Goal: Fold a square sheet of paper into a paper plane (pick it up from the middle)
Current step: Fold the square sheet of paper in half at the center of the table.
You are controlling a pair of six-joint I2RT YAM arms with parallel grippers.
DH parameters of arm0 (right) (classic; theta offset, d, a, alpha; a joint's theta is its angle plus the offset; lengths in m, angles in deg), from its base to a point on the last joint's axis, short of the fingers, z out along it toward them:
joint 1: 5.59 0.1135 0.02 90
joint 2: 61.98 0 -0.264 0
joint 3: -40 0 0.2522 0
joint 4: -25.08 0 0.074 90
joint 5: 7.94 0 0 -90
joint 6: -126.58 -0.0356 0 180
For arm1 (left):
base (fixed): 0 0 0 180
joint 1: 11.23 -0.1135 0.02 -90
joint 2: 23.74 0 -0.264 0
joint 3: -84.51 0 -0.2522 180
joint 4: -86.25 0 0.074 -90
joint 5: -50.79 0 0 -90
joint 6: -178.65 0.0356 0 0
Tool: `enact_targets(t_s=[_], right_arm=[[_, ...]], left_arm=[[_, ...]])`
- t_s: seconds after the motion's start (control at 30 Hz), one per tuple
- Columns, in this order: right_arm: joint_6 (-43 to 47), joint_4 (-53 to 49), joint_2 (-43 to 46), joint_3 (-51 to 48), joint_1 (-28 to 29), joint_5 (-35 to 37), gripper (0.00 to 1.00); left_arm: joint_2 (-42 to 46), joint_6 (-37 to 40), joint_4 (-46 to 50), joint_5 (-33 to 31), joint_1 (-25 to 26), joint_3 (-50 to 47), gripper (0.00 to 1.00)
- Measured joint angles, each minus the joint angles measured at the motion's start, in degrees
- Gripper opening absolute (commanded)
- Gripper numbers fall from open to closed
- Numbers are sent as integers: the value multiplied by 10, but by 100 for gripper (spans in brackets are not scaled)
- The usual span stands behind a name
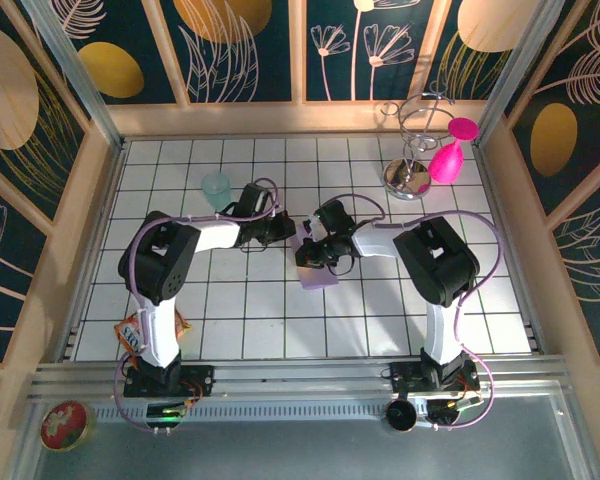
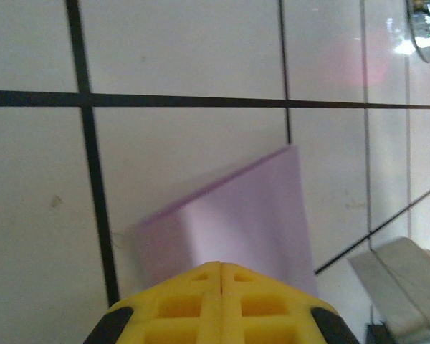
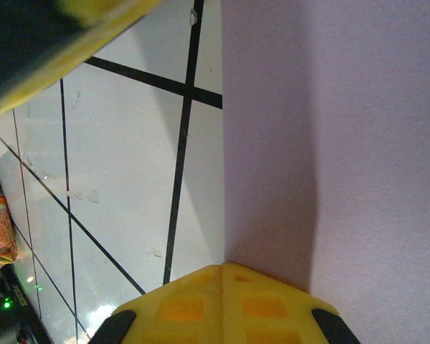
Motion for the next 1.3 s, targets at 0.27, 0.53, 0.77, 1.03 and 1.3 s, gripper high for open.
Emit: enact_targets(t_s=[0.27, 0.53, 0.77, 1.03, 1.3], right_arm=[[-23, 0, 1, 2, 1, 1, 0], [-64, 1, 1, 6, 20, 15, 0], [-74, 2, 2, -2, 24, 16, 0], [-76, -5, 57, -66, 38, 16, 0], [-83, -21, 99, -115, 55, 17, 0]], left_arm=[[-12, 0, 23, -26, 0, 9, 1], [-12, 0, 29, -37, 2, 13, 1], [-13, 0, 33, -47, 4, 15, 0], [-16, 0, 35, -54, 5, 20, 0], [-20, 0, 34, -58, 5, 26, 0]])
